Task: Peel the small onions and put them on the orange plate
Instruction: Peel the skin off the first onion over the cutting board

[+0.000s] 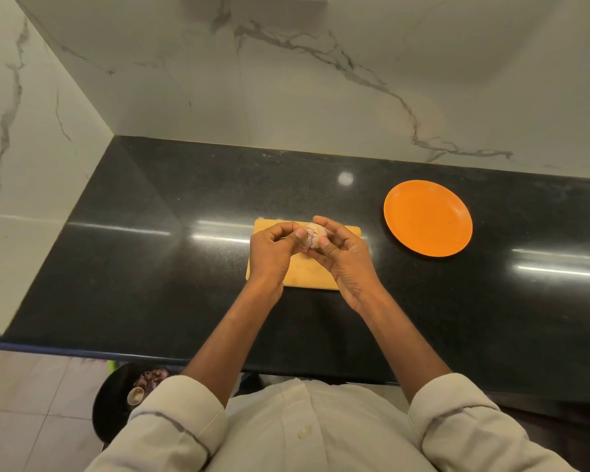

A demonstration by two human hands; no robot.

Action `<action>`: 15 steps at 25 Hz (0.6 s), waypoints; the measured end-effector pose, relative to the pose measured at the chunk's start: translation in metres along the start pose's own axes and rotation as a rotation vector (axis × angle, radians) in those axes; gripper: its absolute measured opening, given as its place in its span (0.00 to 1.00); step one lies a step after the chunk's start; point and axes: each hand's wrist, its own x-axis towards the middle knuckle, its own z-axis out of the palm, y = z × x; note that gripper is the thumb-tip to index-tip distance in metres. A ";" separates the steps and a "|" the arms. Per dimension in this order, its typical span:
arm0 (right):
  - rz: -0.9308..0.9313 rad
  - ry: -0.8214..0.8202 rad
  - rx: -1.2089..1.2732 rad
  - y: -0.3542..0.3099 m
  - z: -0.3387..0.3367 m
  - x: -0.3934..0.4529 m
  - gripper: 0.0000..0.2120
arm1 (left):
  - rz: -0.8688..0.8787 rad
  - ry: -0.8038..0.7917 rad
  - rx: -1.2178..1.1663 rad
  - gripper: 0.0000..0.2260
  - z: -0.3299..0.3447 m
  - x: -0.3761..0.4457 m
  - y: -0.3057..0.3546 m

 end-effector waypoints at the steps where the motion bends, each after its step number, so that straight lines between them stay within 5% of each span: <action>1: 0.016 0.002 0.037 -0.001 -0.001 -0.001 0.17 | -0.040 -0.002 -0.056 0.05 -0.001 0.000 0.001; 6: 0.082 0.031 0.208 -0.002 -0.006 -0.002 0.18 | -0.054 0.029 -0.086 0.06 -0.001 0.001 0.001; 15: 0.055 0.076 0.213 -0.001 -0.004 -0.004 0.18 | 0.207 0.009 0.185 0.07 0.006 -0.005 -0.006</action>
